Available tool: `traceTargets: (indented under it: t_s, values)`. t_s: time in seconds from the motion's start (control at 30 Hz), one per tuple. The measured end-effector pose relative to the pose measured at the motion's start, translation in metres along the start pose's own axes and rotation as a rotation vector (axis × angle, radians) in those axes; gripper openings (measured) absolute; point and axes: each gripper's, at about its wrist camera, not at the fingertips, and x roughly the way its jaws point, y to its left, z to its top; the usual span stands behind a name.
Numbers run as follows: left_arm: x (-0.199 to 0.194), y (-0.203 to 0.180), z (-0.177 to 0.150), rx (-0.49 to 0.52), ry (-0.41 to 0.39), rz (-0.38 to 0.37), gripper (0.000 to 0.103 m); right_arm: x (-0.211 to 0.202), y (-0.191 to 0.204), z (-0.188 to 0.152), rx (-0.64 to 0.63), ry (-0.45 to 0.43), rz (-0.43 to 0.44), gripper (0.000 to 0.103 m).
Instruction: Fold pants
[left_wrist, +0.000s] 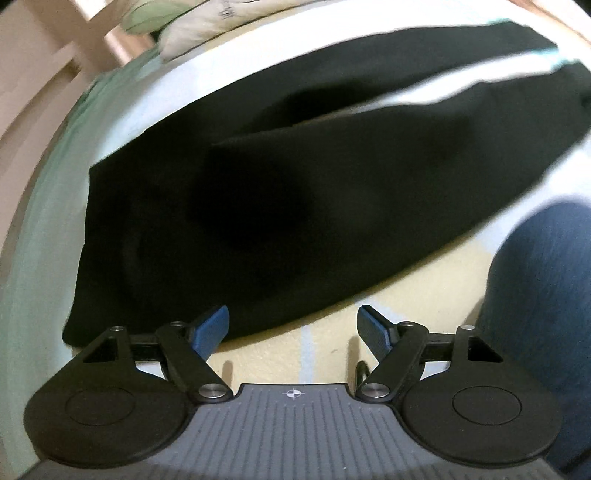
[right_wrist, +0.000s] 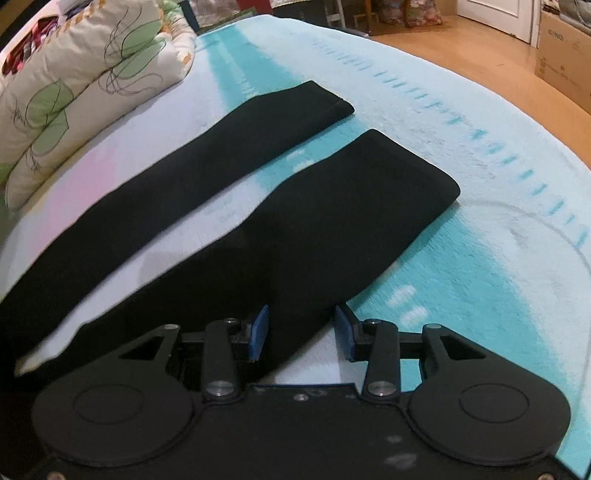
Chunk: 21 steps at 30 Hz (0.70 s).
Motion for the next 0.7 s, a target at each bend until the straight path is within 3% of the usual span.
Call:
traceTargets:
  t_s: [0.07, 0.1, 0.33, 0.4, 0.53, 0.7]
  values:
    - [0.008, -0.005, -0.003, 0.051, -0.001, 0.021, 0.076, 0.000, 0.000, 0.002, 0.026, -0.008, 0.001, 0.023]
    - [0.011, -0.005, -0.002, 0.066, -0.002, 0.024, 0.076, 0.000, 0.000, 0.003, 0.032, -0.013, -0.003, 0.005]
    - [0.019, -0.005, 0.010, 0.098, -0.066, 0.018, 0.075, -0.011, 0.001, 0.015, 0.057, -0.061, 0.059, 0.004]
    - [0.021, -0.009, 0.013, 0.116, -0.095, 0.017, 0.067, -0.018, 0.004, 0.015, 0.040, -0.078, 0.057, 0.004]
    - [0.024, -0.013, 0.017, 0.121, -0.134, -0.033, 0.040, -0.030, 0.007, 0.015, 0.023, -0.094, 0.057, 0.004]
    - [0.025, 0.003, 0.024, 0.009, -0.144, -0.125, 0.014, -0.030, 0.004, 0.014, 0.034, -0.098, 0.050, 0.004]
